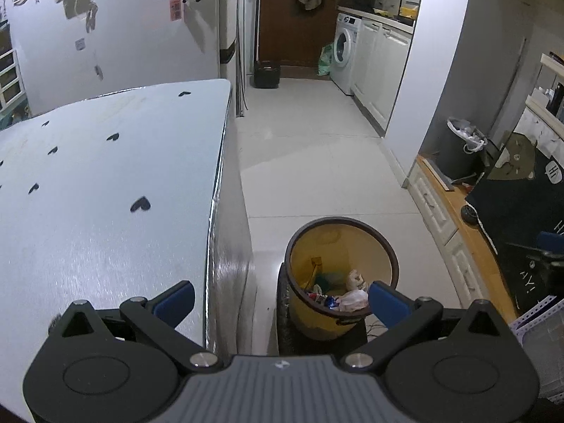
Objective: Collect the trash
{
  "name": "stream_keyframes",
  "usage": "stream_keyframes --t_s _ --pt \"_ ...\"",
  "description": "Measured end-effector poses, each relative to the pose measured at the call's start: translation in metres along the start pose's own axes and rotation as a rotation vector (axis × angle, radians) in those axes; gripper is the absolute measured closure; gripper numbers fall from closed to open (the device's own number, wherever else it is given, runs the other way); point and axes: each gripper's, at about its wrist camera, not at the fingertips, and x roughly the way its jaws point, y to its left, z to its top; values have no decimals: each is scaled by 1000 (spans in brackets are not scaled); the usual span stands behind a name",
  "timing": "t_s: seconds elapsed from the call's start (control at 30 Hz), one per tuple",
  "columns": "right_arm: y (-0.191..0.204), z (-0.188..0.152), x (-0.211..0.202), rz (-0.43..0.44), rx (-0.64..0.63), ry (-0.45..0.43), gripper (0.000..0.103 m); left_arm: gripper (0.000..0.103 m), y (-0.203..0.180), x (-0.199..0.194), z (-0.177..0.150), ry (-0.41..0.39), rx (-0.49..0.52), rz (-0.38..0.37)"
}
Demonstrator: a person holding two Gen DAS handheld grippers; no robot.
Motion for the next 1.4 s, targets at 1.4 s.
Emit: stream_keyframes --t_s 1.4 --pt "-9 -34 -10 -47 -19 -1 0 0 -10 -4 -19 -21 -6 9"
